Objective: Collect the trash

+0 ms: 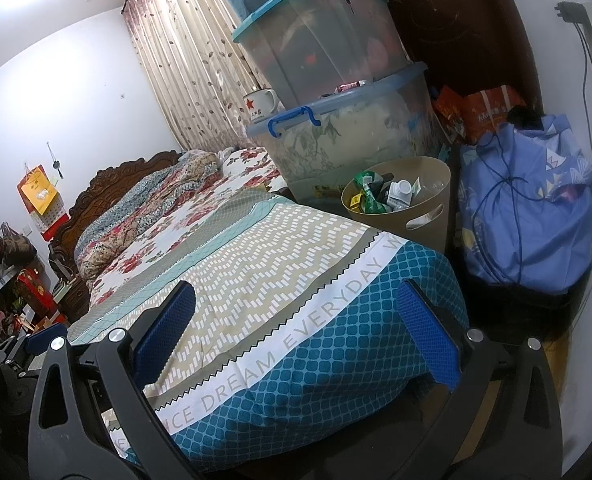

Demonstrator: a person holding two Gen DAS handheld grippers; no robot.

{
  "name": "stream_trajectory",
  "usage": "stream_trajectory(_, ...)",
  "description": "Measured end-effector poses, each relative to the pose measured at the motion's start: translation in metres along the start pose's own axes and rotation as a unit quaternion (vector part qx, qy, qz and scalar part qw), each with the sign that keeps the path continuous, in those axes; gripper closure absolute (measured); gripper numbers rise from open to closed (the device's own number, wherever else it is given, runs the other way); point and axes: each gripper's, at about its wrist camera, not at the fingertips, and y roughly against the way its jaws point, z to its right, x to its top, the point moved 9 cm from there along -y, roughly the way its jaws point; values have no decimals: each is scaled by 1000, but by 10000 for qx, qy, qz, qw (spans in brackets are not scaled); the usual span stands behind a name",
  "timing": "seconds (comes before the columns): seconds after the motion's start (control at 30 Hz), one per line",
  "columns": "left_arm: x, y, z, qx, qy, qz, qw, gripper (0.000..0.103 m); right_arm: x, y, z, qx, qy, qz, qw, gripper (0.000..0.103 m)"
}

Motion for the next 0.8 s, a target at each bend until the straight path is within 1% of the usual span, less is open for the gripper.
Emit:
stream_trajectory(0.27,-2,0,2,-110,-83,23,9999,9,1,0,0,1,3,0,10000,3)
stream_trajectory(0.67,3,1,0,-299,-50,67,9995,9,-4,4,-2,-4,1,45,10000,3)
stream_trajectory(0.8,5,3,-1,-365,-28,105,9993,9,-1,6,-4,1,16,69,10000,4)
